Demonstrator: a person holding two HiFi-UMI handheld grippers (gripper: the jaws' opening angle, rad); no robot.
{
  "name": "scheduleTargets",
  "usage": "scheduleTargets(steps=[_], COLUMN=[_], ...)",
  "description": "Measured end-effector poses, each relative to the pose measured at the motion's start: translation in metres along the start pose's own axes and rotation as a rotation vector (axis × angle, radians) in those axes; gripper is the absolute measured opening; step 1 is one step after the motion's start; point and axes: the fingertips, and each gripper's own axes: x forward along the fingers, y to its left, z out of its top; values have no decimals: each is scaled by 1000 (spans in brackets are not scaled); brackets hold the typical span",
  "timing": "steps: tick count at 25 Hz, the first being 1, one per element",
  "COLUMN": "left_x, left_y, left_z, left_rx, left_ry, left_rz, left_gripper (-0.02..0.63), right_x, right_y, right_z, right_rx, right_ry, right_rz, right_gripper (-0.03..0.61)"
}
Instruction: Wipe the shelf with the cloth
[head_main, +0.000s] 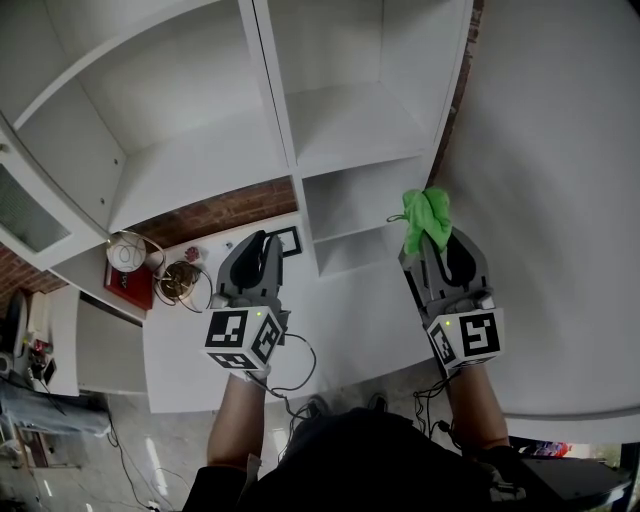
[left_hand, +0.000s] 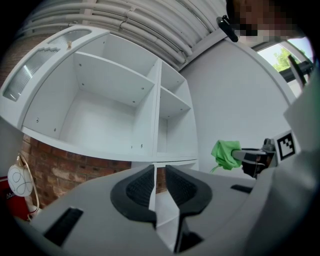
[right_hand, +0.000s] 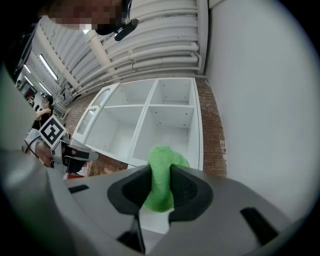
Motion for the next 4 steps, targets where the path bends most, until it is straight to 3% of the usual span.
scheduleTargets(steps=[4], left_x=[0], left_y=[-4], left_z=[-6], left_rx=[-9], left_ry=[4], left_rz=[4], left_gripper=[69], right_x=[-2], right_y=[0], right_z=[-4], right_rx=[4], right_ry=[5], right_rz=[11], right_gripper=[94])
